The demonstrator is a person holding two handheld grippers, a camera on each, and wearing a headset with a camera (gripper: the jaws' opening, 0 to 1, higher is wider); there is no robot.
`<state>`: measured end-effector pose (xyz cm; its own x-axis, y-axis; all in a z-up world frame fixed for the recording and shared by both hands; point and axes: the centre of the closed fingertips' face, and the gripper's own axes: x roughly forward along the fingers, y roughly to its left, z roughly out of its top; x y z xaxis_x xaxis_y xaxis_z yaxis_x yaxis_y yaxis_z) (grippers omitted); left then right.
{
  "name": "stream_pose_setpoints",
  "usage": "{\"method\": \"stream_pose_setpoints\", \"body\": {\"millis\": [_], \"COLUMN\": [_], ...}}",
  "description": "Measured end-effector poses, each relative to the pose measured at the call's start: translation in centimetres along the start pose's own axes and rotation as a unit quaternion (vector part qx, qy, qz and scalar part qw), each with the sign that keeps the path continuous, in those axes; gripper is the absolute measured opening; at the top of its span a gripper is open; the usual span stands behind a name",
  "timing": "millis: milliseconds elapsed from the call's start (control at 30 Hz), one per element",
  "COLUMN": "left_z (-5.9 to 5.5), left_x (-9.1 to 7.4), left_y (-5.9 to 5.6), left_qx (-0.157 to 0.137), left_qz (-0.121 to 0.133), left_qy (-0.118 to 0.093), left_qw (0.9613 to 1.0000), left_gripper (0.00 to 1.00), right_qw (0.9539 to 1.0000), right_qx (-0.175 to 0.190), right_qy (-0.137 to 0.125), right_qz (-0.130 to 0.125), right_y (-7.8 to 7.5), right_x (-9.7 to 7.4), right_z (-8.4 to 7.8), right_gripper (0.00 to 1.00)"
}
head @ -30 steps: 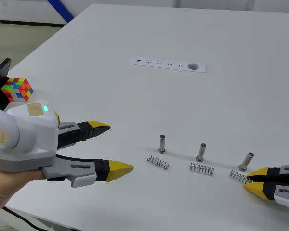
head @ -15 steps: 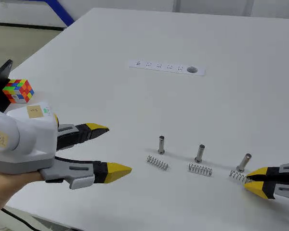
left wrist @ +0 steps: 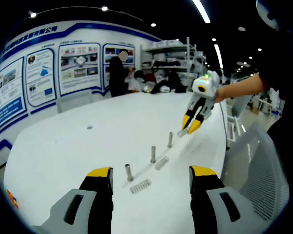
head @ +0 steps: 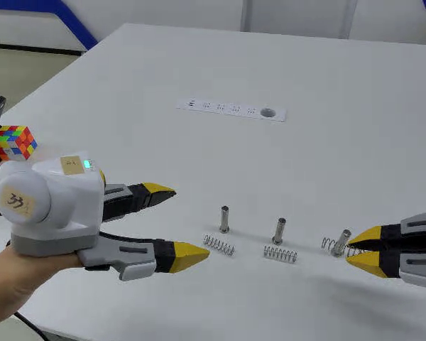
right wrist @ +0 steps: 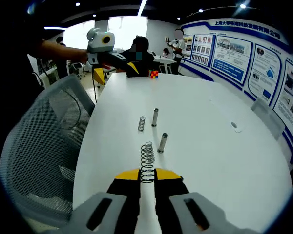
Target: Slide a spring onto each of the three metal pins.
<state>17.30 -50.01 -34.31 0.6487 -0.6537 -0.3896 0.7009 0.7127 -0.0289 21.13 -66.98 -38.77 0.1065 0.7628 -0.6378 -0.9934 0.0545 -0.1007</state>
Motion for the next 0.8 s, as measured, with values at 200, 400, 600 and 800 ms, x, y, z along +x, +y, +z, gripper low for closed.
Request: {"method": "stream_pose_setpoints", "body": {"millis": [200,400,600,800], "left_z": [0.4,1.2,2.0,2.2], "left_x": [1.4,2.9,4.0,4.5], "left_y": [-2.0,-4.0,-5.3,-6.2], "left_qx": [0.007,0.018,0.034,0.043], "left_qz": [-0.025,-0.054,-0.077,-0.09], "left_qy": [-0.003,-0.007,-0.007,-0.009], "left_qw": [0.9997,0.9984,0.9965,0.995], "left_gripper": [0.64,0.63,0.6,0.59], "right_qw": [0.9994,0.9977,0.9961,0.9952], "right_qx": [-0.026,-0.051,-0.067,-0.072], "right_qy": [-0.007,-0.017,-0.029,-0.036], "right_qz": [0.02,0.041,0.05,0.055], "right_y": [1.6,3.4,4.2,4.5], "right_x": [0.2,0.6,0.7,0.9], "right_z": [2.2,4.4,6.4,7.2], "right_gripper": [0.11,0.11,0.11,0.11]}}
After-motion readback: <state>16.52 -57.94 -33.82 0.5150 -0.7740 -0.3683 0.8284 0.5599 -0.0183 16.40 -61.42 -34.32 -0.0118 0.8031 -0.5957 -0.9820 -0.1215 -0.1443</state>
